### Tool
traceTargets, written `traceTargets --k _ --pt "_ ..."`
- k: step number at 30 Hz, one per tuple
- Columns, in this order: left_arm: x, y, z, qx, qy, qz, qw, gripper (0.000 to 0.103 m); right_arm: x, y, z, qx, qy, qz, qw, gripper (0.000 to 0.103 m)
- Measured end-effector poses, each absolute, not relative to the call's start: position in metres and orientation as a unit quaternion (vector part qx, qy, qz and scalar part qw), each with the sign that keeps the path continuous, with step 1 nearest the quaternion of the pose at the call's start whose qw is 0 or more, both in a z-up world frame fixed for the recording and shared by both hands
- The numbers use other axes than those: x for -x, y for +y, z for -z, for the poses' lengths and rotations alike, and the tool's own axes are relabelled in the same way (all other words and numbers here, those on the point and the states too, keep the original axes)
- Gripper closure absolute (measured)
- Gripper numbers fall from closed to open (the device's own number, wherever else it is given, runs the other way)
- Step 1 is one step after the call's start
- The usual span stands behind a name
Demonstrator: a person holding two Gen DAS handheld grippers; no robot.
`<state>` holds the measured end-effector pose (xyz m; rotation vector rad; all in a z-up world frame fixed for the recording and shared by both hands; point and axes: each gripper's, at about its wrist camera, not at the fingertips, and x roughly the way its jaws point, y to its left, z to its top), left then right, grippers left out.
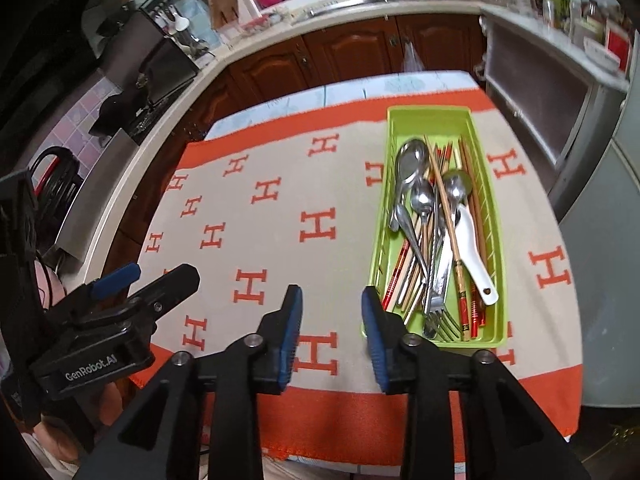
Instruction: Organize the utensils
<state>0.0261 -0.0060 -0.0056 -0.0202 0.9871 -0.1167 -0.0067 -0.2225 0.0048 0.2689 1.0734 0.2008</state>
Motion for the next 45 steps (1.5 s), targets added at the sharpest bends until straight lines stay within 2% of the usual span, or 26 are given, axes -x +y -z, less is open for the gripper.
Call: traceTargets --k 4,6,12,26,45 --pt "-0.015 -0.01 -0.009 -0.011 0.453 0.037 0.891 0.001 0.022 -0.218 -0.031 -0.109 0.474 -0.09 0.869 0.057" --pt "-0.009 -0.011 -0.016 -0.019 0.437 0.031 0.899 0.001 0.031 -0.217 -0.045 -0.104 0.454 -0.089 0.88 0.047" --pt "0.009 -0.011 -0.035 -0.027 0.397 0.013 0.917 0.001 0.049 -0.21 -0.066 -0.091 0.43 -0.086 0.894 0.04" --pt "0.028 -0.01 -0.051 -0.031 0.367 0.004 0.93 0.001 0.08 -0.205 -0.095 -0.084 0.393 -0.079 0.912 0.038" --pt "0.024 -0.008 -0.046 -0.027 0.372 -0.009 0.928 0.001 0.084 -0.196 -0.094 -0.082 0.394 -0.082 0.912 0.038"
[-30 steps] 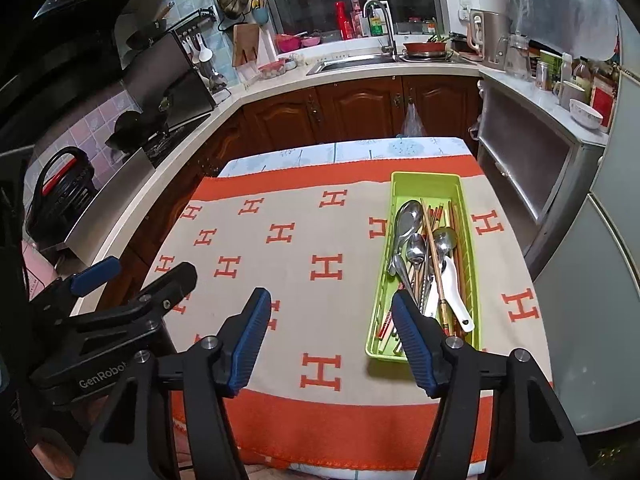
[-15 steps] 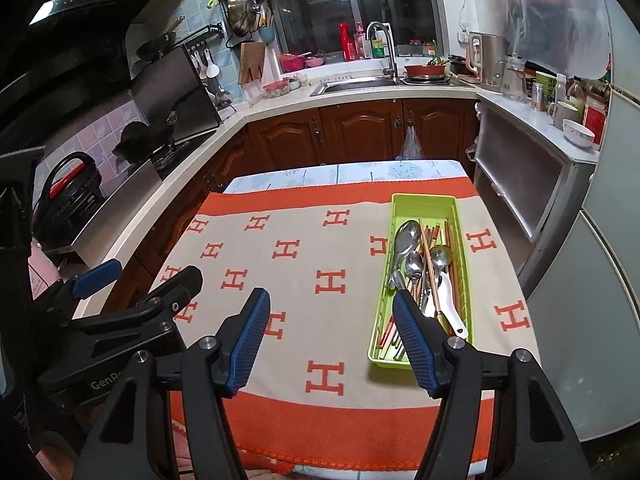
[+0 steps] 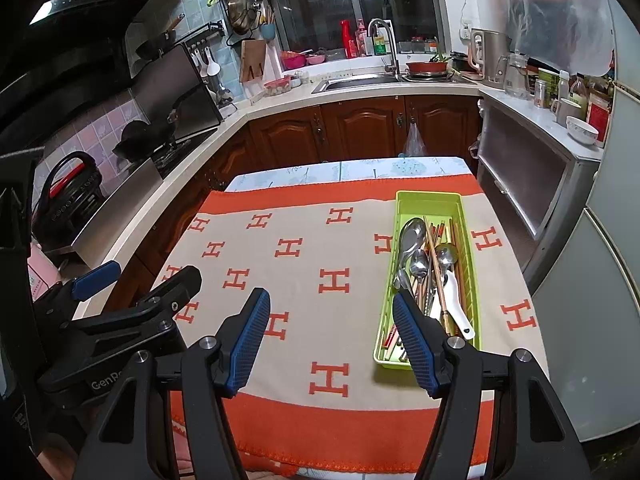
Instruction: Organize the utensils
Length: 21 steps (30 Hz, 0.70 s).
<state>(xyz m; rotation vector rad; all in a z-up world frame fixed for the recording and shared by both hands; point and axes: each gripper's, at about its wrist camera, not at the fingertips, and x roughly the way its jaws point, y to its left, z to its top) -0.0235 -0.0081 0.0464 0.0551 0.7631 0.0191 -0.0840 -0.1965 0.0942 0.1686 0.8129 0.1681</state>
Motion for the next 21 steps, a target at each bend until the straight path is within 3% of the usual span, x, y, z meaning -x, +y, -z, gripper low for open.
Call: traceTargets --k 21 --pt "0.017 -0.011 -0.039 -0.025 0.384 -0.012 0.923 0.001 0.073 -0.194 -0.087 -0.084 0.401 -0.082 0.908 0.038"
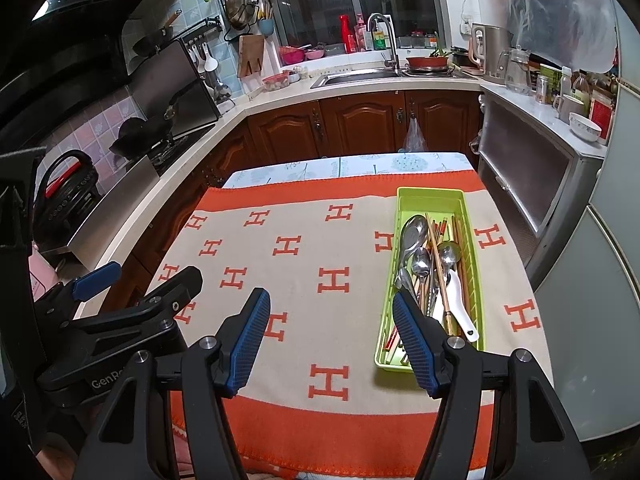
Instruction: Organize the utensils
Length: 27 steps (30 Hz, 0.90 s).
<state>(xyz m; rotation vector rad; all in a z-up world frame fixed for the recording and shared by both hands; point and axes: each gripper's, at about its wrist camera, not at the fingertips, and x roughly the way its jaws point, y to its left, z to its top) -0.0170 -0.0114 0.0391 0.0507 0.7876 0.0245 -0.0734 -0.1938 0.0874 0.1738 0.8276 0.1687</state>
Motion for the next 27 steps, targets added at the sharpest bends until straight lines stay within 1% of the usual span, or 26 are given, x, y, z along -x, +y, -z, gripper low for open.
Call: traceTargets --k 27 --pt "0.0171 -0.0086 -0.0337 -0.02 0.39 -0.013 0.921 0.001 0.0685 -0.1936 -0.0852 -0.085 0.403 -0.081 0.908 0.038"
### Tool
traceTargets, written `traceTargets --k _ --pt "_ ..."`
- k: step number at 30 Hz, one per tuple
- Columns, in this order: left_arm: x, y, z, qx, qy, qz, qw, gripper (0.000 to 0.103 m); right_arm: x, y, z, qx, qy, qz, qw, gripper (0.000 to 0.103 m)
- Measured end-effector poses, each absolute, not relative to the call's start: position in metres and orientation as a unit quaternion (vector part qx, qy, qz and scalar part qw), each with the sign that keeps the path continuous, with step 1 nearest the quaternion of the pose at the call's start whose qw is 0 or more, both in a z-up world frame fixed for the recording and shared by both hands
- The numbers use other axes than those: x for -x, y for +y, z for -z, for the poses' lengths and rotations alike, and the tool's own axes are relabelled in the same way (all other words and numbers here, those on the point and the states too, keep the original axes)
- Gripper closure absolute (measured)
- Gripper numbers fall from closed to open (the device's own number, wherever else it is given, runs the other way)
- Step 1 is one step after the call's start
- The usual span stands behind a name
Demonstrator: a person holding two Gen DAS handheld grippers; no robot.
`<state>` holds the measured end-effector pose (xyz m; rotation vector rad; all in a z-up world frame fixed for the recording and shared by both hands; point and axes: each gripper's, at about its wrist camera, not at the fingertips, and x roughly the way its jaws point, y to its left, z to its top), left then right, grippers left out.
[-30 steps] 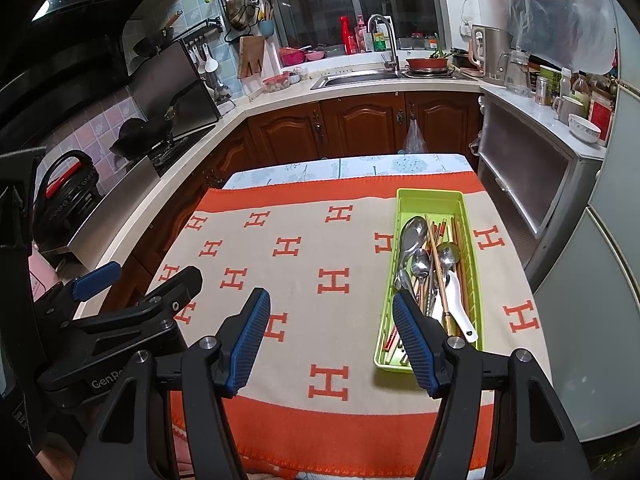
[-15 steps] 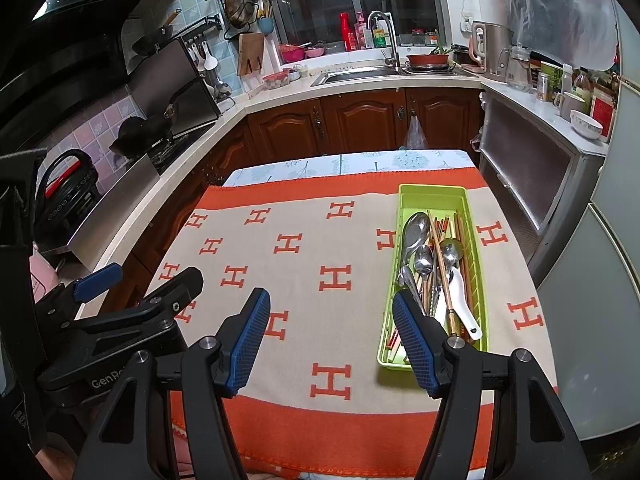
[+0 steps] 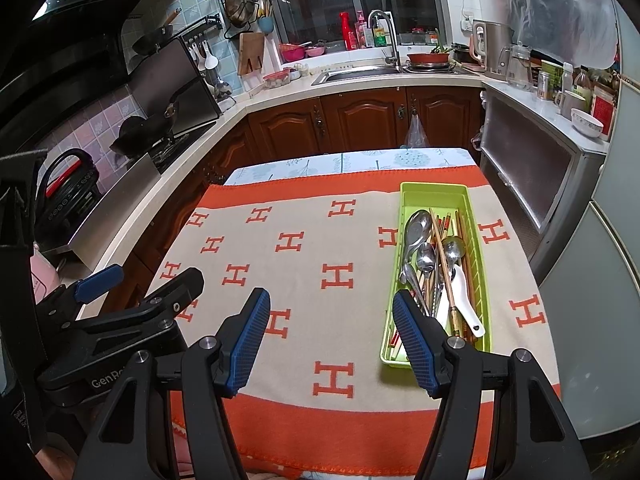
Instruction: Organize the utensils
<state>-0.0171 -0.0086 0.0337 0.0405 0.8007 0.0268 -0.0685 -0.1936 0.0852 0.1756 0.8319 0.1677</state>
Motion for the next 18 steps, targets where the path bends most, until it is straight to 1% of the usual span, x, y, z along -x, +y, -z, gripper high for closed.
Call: traceTargets --k 18 --pt "0.0237 -0.006 -0.0264 -0.017 0.397 -0.017 0.917 0.001 0.0668 -0.1901 -0.0781 -0.086 0.406 -0.082 0.906 0.038"
